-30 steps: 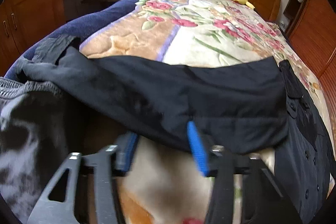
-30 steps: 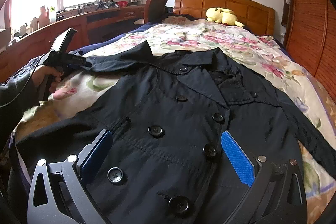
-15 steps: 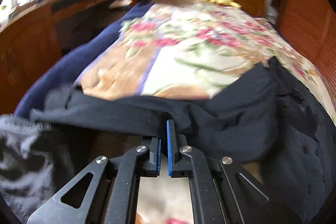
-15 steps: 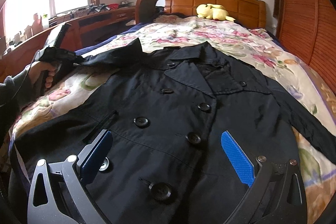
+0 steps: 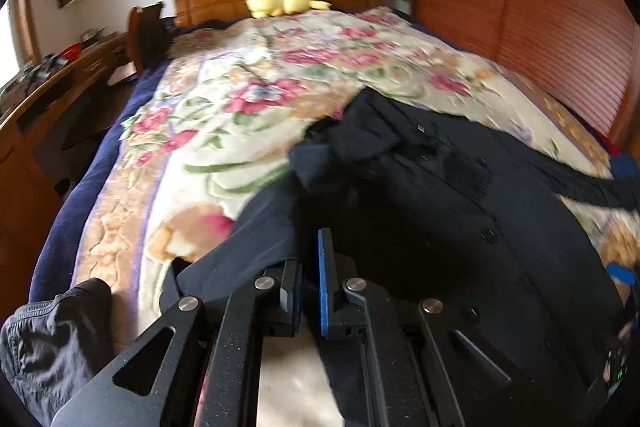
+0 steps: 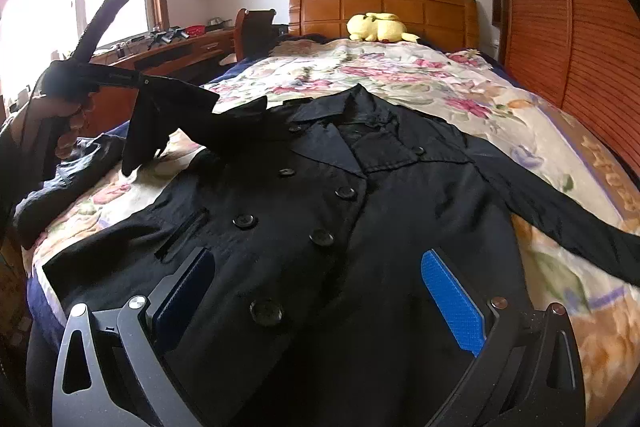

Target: Fold large clothes

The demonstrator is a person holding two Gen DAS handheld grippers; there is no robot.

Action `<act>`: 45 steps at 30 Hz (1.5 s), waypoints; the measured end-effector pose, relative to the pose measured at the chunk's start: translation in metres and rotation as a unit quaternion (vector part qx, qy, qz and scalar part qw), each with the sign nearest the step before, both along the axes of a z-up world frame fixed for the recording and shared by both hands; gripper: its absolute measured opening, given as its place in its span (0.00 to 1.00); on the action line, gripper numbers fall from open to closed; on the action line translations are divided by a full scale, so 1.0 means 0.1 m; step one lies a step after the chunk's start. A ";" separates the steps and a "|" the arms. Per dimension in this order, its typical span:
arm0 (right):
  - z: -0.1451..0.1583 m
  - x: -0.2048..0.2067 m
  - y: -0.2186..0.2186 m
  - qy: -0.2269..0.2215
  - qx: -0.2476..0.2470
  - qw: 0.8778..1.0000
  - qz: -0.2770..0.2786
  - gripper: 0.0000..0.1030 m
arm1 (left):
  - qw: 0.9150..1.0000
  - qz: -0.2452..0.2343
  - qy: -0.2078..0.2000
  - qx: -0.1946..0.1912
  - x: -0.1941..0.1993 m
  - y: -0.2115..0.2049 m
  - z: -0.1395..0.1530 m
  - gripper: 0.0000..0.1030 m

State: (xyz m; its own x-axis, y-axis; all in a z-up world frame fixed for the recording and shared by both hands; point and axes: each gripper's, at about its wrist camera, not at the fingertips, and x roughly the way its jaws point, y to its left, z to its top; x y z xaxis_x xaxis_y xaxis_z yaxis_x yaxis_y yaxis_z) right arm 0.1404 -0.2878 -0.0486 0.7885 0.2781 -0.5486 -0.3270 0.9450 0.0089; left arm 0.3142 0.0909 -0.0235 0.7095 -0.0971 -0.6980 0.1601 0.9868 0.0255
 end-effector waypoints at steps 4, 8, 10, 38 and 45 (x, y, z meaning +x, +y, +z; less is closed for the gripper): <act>0.03 -0.06 -0.02 0.002 0.001 1.000 -0.004 1.00 | 1.000 -0.023 0.011 0.007 -0.21 -0.18 -0.06 0.20; 0.06 -0.10 -0.02 0.000 0.000 1.000 -0.005 1.00 | 0.999 -0.033 0.013 -0.011 -0.53 -0.23 -0.12 0.25; 0.07 -0.12 -0.01 0.000 0.001 1.000 -0.003 1.00 | 0.999 -0.034 0.020 -0.019 -0.69 -0.20 -0.21 0.25; 0.03 1.02 1.60 0.021 -0.088 0.976 0.197 0.97 | 0.992 0.076 0.090 -0.049 -1.64 1.05 -1.31 0.27; -0.25 1.42 2.22 0.052 -0.139 0.958 0.245 0.95 | 0.993 0.081 0.069 -0.057 -1.67 1.07 -1.41 0.27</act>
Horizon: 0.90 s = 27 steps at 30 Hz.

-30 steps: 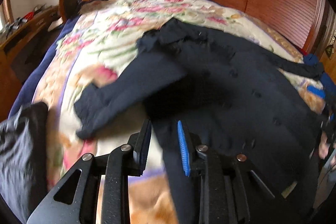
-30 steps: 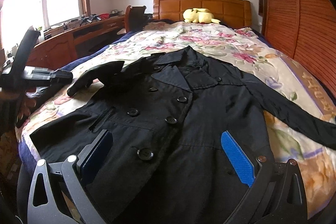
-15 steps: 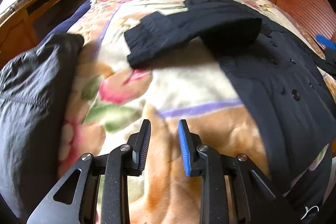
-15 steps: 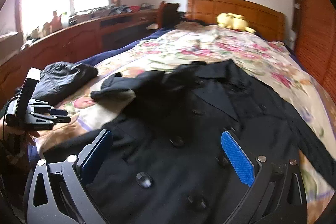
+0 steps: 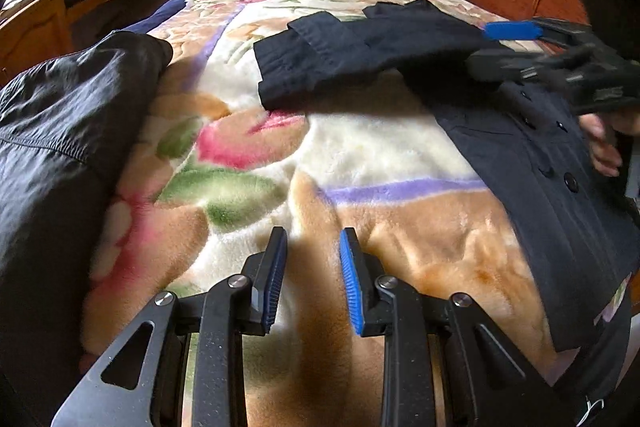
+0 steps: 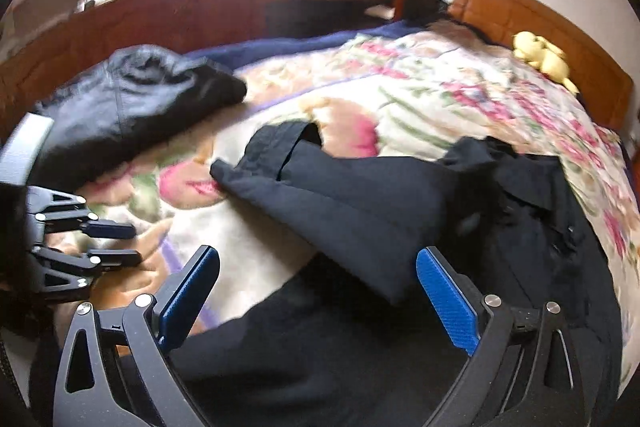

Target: Fold large clothes

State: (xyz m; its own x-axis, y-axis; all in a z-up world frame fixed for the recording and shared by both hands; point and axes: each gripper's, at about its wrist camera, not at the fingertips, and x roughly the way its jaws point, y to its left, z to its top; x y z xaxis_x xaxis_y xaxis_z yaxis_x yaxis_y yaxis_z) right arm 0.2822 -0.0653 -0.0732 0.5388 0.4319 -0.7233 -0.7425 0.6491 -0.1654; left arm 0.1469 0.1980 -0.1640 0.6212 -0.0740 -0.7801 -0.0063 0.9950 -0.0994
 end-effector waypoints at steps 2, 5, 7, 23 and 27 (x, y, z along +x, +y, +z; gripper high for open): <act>-0.10 0.14 0.21 -0.002 -0.030 1.000 0.005 0.92 | 1.000 0.001 -0.006 -0.004 -0.02 0.01 -0.01 0.27; -0.23 0.31 0.40 -0.012 -0.069 0.998 0.006 0.89 | 1.000 0.002 -0.011 -0.011 -0.04 0.03 -0.02 0.27; -0.30 0.38 0.50 -0.023 -0.096 0.995 0.007 0.84 | 1.000 0.002 -0.013 -0.011 -0.06 0.03 -0.02 0.27; -0.44 0.56 0.73 -0.068 -0.102 0.992 0.003 0.08 | 1.000 0.006 -0.025 -0.008 -0.13 0.03 -0.04 0.27; -0.05 0.63 0.35 -0.085 -0.014 0.995 -0.046 0.07 | 1.000 0.006 -0.025 -0.005 -0.13 0.02 -0.03 0.27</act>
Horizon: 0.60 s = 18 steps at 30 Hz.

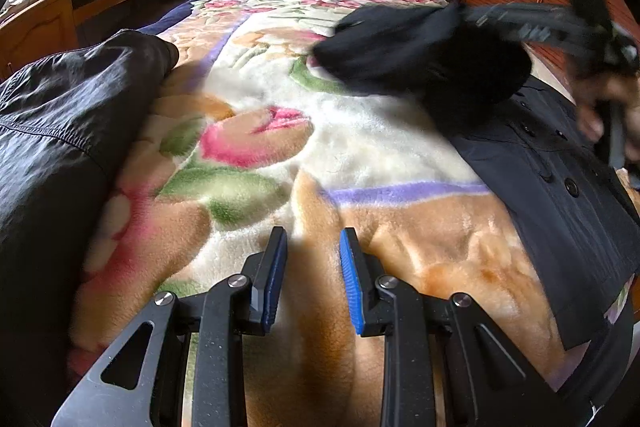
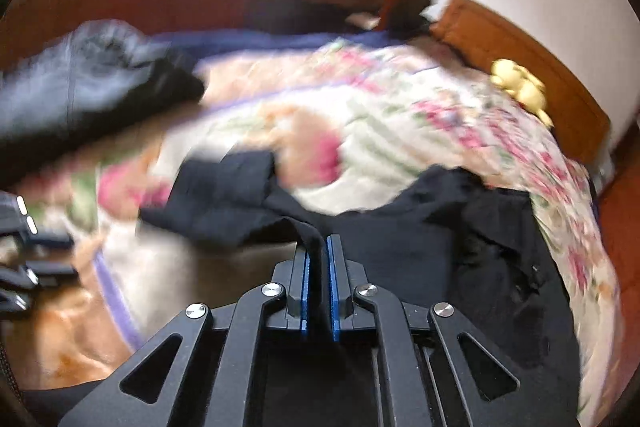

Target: Fold large clothes

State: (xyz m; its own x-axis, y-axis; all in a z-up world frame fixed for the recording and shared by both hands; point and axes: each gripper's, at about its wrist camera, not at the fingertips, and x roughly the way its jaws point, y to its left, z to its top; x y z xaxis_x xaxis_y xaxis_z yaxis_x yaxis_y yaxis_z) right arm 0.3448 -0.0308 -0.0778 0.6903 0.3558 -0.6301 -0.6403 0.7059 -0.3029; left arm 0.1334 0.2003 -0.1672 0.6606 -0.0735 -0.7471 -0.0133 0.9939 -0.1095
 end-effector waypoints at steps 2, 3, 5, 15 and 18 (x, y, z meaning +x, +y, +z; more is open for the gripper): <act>0.14 0.02 -0.27 -0.014 0.036 0.999 -0.025 0.07 | 1.000 0.000 0.001 0.000 0.00 0.00 0.00 0.27; 0.18 0.02 -0.39 -0.021 0.047 0.998 -0.038 0.07 | 1.000 0.000 0.001 0.000 0.00 0.00 0.00 0.27; 0.21 0.05 -0.69 -0.024 0.070 0.995 -0.073 0.07 | 1.000 0.000 0.001 0.001 0.00 -0.01 0.00 0.27; -0.34 0.57 -1.49 0.060 0.057 0.978 -0.191 0.07 | 1.000 -0.001 0.004 0.002 0.01 0.00 0.02 0.28; -0.38 0.63 -1.63 0.065 0.062 0.974 -0.210 0.07 | 1.000 -0.002 0.005 0.000 0.02 0.01 0.02 0.28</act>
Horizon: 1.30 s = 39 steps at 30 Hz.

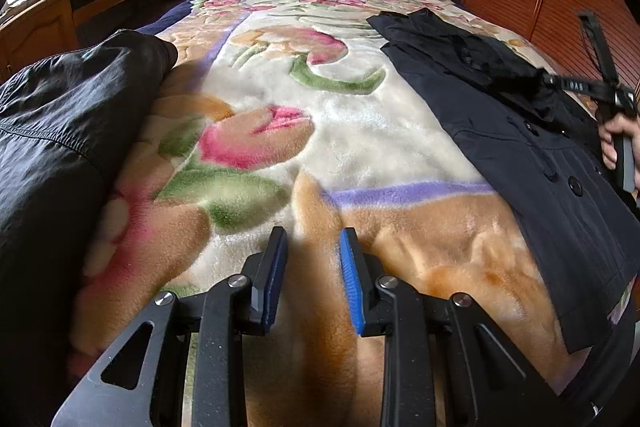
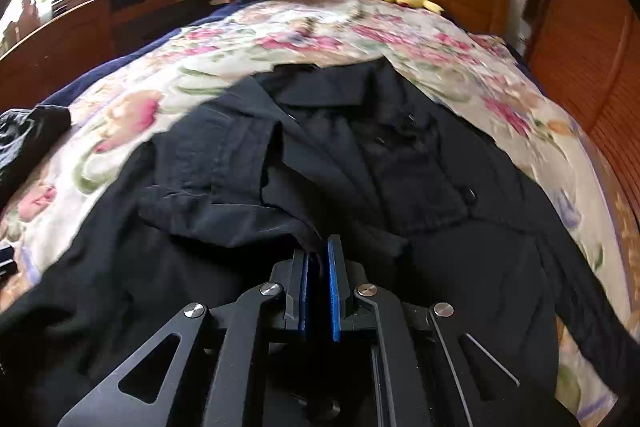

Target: Fold large clothes

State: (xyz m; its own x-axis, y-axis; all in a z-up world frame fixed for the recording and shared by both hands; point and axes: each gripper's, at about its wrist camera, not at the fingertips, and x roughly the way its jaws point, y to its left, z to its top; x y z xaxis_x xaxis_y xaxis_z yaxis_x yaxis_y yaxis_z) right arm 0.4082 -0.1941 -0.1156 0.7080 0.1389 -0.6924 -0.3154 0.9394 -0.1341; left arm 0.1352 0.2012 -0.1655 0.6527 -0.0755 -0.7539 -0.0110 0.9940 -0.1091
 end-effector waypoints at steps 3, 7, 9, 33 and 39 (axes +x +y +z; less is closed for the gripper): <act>-0.07 -0.04 -0.12 0.010 0.002 1.000 -0.010 0.07 | 1.000 -0.001 -0.003 0.004 -0.01 0.00 0.00 0.27; 0.03 -0.28 -0.26 0.006 0.012 1.000 -0.015 0.08 | 1.000 -0.004 0.000 0.011 -0.01 -0.03 0.04 0.28; 0.04 -0.47 -0.33 0.009 0.016 1.000 -0.010 0.09 | 1.000 -0.004 -0.001 0.021 -0.01 -0.04 0.09 0.28; -0.05 -0.46 0.17 0.066 0.026 0.982 0.173 0.55 | 0.994 -0.073 -0.081 0.017 -0.10 -0.97 0.88 0.28; -0.44 -0.10 0.19 0.101 -0.014 0.983 0.150 0.55 | 0.995 -0.070 -0.071 0.011 -0.17 -0.95 0.78 0.28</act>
